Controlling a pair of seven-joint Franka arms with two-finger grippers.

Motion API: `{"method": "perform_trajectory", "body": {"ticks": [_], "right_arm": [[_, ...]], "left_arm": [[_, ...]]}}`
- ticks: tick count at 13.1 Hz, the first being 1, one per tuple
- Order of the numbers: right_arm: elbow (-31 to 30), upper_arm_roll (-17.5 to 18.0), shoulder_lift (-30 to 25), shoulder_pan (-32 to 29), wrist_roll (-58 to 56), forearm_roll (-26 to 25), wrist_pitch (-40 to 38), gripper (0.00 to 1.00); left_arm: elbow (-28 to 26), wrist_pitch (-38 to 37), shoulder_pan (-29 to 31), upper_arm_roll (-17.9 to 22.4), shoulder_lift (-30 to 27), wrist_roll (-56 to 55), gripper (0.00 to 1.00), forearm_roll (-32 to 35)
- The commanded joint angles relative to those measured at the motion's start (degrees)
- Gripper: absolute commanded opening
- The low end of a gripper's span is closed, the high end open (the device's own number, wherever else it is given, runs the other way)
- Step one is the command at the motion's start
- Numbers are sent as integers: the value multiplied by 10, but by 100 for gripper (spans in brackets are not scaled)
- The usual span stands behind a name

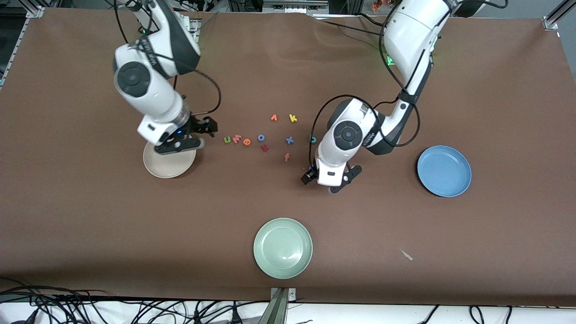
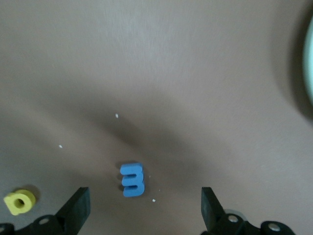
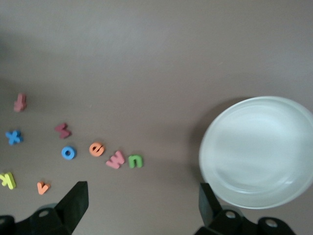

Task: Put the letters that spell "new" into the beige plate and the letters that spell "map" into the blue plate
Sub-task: 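Lower the left gripper onto blue letter while the right gripper nears green n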

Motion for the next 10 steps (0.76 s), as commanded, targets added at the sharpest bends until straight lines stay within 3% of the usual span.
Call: {"method": "perform_trajectory", "body": {"ticks": [1, 4, 10], "right_arm": [[-84, 17, -5, -4, 15, 2, 106, 100], [-104, 35, 68, -3, 15, -5, 213, 100], [-105, 35, 107, -4, 15, -51, 242, 99]], "left_arm": [[-22, 26, -16, 8, 5, -7, 100, -6], [-33, 41, -25, 10, 12, -6, 100, -6], [-34, 40, -31, 12, 26, -7, 82, -3]]}}
